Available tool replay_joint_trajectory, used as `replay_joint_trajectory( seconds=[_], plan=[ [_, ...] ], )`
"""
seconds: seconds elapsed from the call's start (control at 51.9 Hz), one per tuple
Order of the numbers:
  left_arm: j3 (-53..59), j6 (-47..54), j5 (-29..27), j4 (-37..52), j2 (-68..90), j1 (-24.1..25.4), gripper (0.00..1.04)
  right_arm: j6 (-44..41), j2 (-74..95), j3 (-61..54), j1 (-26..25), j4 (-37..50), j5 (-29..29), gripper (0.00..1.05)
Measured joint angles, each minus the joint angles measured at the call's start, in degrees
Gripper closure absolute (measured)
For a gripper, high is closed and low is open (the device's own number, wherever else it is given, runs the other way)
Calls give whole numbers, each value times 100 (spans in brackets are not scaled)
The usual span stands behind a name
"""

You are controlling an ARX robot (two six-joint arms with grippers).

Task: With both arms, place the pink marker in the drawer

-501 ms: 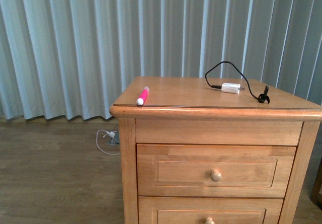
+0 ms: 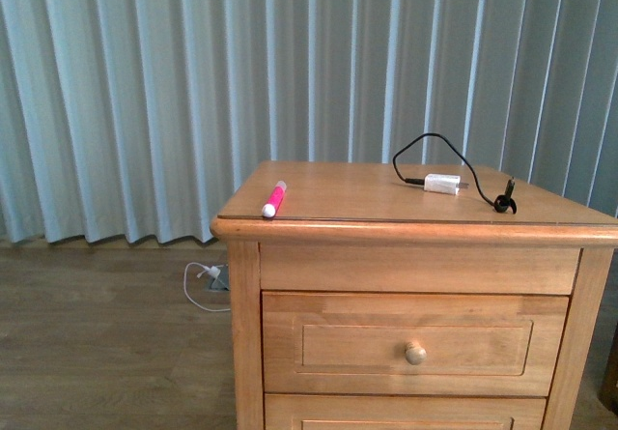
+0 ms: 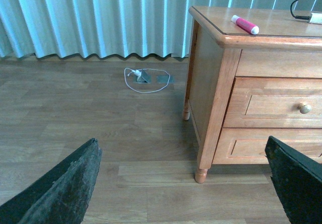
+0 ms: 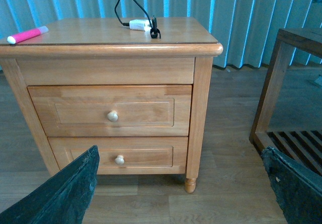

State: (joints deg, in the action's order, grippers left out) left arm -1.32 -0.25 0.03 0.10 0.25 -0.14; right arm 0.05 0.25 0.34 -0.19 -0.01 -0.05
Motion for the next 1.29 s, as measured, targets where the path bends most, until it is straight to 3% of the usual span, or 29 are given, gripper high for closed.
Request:
replay_joint_trajectory(
  seconds=[0.54, 0.617, 0.674, 0.809, 1.021, 1.291],
  plan=[
    [0, 0, 0, 0, 0, 0, 6, 0, 0, 0, 0, -2, -2, 8],
    [0, 0, -2, 0, 0, 0, 6, 2, 363, 190, -168, -479, -804, 8],
    [0, 0, -2, 0, 0, 0, 6, 0, 870, 295, -83, -470, -907, 8],
    [0, 0, -2, 0, 0, 0, 6, 20, 2715, 516, 761, 857, -326, 8],
    [0, 0, -2, 0, 0, 0, 6, 85, 5681, 1322, 1572, 3045, 439, 8],
    [0, 0, -2, 0, 0, 0, 6, 168, 8752, 2817, 1753, 4057, 1021, 8]
  ],
)
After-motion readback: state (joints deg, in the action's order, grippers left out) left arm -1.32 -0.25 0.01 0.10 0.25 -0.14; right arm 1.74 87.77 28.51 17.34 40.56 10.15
